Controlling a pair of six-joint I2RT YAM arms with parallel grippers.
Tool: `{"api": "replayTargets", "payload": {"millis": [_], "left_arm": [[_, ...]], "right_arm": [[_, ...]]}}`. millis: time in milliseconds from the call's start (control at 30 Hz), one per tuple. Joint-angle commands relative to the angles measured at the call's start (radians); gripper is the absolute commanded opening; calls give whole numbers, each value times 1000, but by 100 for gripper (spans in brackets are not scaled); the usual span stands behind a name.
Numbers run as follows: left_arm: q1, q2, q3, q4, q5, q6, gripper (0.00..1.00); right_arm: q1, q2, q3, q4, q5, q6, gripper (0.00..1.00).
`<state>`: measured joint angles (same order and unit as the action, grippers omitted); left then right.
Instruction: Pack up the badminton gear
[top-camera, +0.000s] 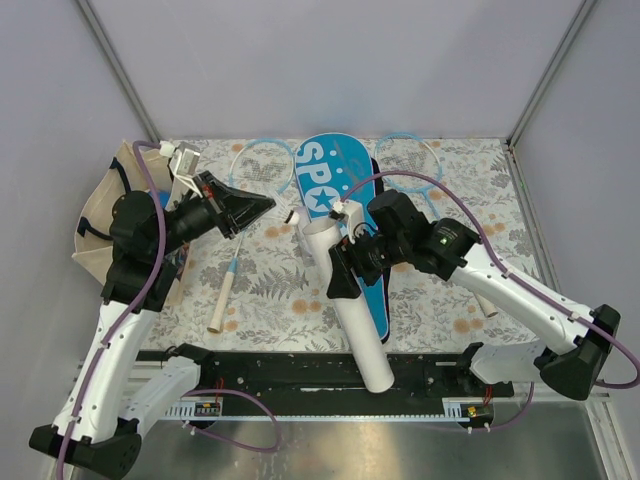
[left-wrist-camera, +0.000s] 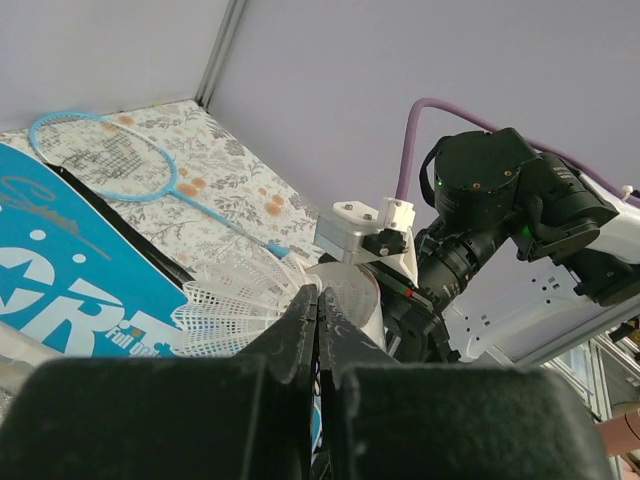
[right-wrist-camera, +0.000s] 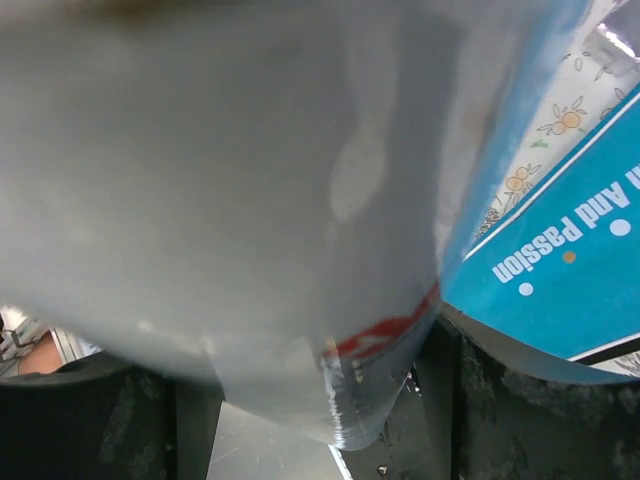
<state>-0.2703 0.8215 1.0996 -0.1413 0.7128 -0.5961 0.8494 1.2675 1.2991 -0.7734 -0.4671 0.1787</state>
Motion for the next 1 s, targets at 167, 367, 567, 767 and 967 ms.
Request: {"api": "replayTargets", "payload": {"millis": [167,367,567,767,967], "left_arm": [[-46,11,19,8,28,-1,0],[-70,34,-23,34,54,19,0],[-86,79,-55,51,155,71,0],[-92,143,-73,31,293,143,0],[-96,206,-52,-112,338,246,0]], "right_arm": [[60,10,51,86,-21,28,47],[68,12,25,146,-22,64,45],[68,13,-3,157,-19,59,44],[68,21,-1,154,-8,32,43],[68,12,20,120,65,-13,41]]}}
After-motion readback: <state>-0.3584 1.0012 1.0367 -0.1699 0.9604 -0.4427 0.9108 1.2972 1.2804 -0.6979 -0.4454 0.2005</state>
